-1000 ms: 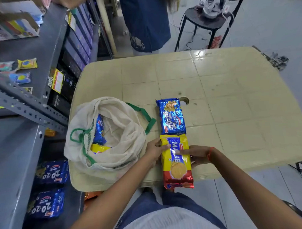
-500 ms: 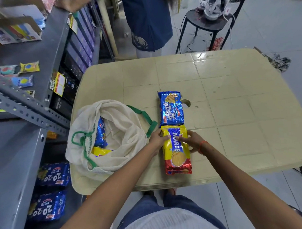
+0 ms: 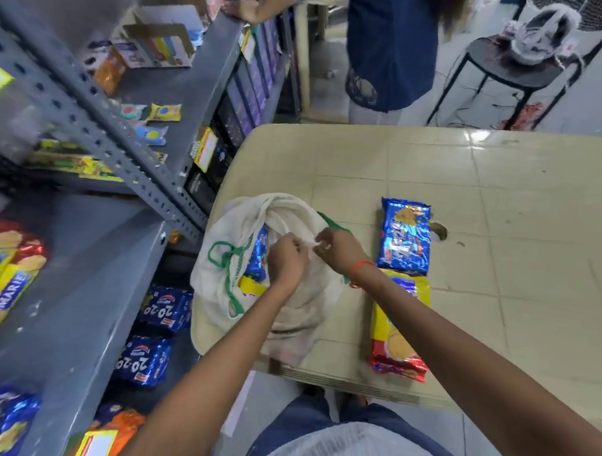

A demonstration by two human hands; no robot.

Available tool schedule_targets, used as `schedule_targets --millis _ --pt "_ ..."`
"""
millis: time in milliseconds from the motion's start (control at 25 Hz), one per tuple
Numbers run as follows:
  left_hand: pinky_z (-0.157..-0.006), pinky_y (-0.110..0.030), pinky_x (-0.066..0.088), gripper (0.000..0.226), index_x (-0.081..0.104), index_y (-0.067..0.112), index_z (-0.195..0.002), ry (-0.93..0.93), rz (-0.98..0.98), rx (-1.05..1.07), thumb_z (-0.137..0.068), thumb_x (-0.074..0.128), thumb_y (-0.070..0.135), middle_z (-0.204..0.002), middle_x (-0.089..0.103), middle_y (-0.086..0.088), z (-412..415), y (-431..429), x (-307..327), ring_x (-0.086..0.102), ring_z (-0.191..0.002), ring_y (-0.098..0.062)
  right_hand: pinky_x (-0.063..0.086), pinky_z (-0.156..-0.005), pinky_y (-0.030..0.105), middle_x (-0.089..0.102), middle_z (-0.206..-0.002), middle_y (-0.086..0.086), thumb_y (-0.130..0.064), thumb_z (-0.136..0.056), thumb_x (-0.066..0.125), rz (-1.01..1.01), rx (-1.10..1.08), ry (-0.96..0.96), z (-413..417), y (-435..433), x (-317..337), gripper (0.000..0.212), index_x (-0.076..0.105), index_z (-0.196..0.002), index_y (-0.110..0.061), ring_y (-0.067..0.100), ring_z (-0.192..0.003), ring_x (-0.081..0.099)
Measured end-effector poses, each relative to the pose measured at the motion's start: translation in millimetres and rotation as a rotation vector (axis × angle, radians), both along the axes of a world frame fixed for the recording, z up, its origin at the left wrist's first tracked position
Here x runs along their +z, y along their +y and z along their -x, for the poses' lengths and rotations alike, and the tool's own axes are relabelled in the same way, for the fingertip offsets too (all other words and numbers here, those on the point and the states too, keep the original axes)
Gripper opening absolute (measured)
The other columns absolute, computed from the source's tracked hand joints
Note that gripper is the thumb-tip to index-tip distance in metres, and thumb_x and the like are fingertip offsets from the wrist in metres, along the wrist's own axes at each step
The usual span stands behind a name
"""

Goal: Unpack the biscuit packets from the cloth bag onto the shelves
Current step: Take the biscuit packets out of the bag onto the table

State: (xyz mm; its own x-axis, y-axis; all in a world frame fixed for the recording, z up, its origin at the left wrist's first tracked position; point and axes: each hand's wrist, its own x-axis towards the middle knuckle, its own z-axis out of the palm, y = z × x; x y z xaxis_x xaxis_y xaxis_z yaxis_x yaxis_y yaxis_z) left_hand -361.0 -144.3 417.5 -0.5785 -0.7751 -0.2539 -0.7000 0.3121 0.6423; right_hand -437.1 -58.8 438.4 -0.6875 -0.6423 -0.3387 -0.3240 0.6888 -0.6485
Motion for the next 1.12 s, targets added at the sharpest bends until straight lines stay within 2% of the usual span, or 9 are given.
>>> schedule_targets --millis 160,320,400,520,600,680,880,1000,1120 --pt "-0.095 -0.038 0.043 0.038 0.061 0.007 -0.118 -0.247 0.095 -0.065 -0.081 0.054 0.004 -0.121 0.059 -0.024 -42 -75 -23 0.054 -0.115 -0.039 0.048 -0.089 0.040 0.063 -0.094 0.017 -0.007 -0.086 0.055 0.055 0.008 -0.325 -27 -66 -15 0.027 0.061 -0.109 0.006 0.033 -0.098 0.063" --pt "-0.105 -0.040 0.037 0.073 0.038 0.006 -0.138 -0.467 0.040 -0.006 -0.078 0.072 0.029 -0.141 0.040 -0.024 -71 -119 -20 0.041 -0.131 -0.038 0.043 -0.092 0.036 0.058 -0.124 0.023 -0.006 -0.090 0.050 -0.076 0.109 -0.320 -54 -99 -34 0.040 0.046 -0.128 0.006 0.034 -0.116 0.055" --pt "-0.103 -0.038 0.040 0.079 0.041 0.003 -0.138 -0.477 -0.098 -0.029 -0.074 0.077 0.033 -0.142 0.046 -0.021 -78 -129 -21 0.046 -0.130 -0.033 0.043 -0.091 0.032 0.056 -0.131 0.021 -0.013 -0.088 0.057 -0.059 0.081 -0.332 -62 -109 -45 0.043 0.048 -0.128 0.002 0.033 -0.118 0.055" --pt "-0.084 -0.033 0.051 0.059 0.062 0.005 -0.114 -0.388 -0.252 0.013 -0.070 0.077 0.041 -0.122 0.064 -0.013 -77 -135 -20 0.061 -0.110 -0.028 0.049 -0.073 0.027 0.063 -0.113 0.016 -0.018 -0.085 0.064 0.025 -0.148 -0.519 -63 -115 -55 0.044 0.053 -0.123 0.001 0.030 -0.099 0.062" --pt "-0.066 -0.027 0.046 0.037 0.064 0.009 -0.081 -0.309 -0.282 0.073 -0.074 0.072 0.045 -0.101 0.068 -0.014 -69 -141 -11 0.064 -0.091 -0.025 0.046 -0.045 0.019 0.059 -0.077 0.004 -0.024 -0.084 0.066 0.078 -0.328 -0.768 -57 -114 -49 0.020 0.060 -0.097 -0.010 0.018 -0.063 0.058" --pt "-0.063 -0.026 0.042 0.031 0.060 0.010 -0.070 -0.165 -0.348 0.153 -0.082 0.065 0.038 -0.095 0.067 -0.022 -58 -148 6 0.061 -0.081 -0.025 0.046 -0.038 0.019 0.052 -0.065 -0.001 -0.036 -0.080 0.069 0.079 -0.424 -0.923 -47 -115 -38 0.021 0.055 -0.078 -0.019 0.011 -0.047 0.052" --pt "-0.037 -0.018 0.050 0.030 0.051 0.010 -0.076 -0.102 -0.629 0.277 -0.090 0.059 0.035 -0.067 0.051 -0.004 -55 -147 40 0.049 -0.053 -0.015 0.058 -0.048 0.025 0.072 -0.067 0.001 -0.027 -0.087 0.062 0.114 -0.306 -1.165 -28 -97 -7 0.014 0.060 -0.094 -0.015 0.010 -0.052 0.069" --pt "-0.062 -0.036 0.059 0.039 0.054 0.006 -0.104 -0.167 -0.732 0.239 -0.085 0.066 0.038 -0.085 0.059 -0.010 -59 -140 40 0.059 -0.063 -0.021 0.061 -0.058 0.023 0.077 -0.071 -0.002 -0.024 -0.089 0.060 0.022 -0.109 -1.225 -25 -61 1 0.009 0.063 -0.092 -0.016 0.008 -0.064 0.072" --pt "-0.062 -0.040 0.061 0.052 0.053 0.008 -0.124 -0.133 -0.872 0.218 -0.083 0.069 0.038 -0.112 0.066 -0.016 -62 -124 51 0.068 -0.076 -0.028 0.061 -0.069 0.024 0.077 -0.079 -0.003 -0.021 -0.092 0.056 0.041 -0.030 -1.226 -15 -27 -1 0.011 0.063 -0.095 -0.014 0.007 -0.072 0.073"
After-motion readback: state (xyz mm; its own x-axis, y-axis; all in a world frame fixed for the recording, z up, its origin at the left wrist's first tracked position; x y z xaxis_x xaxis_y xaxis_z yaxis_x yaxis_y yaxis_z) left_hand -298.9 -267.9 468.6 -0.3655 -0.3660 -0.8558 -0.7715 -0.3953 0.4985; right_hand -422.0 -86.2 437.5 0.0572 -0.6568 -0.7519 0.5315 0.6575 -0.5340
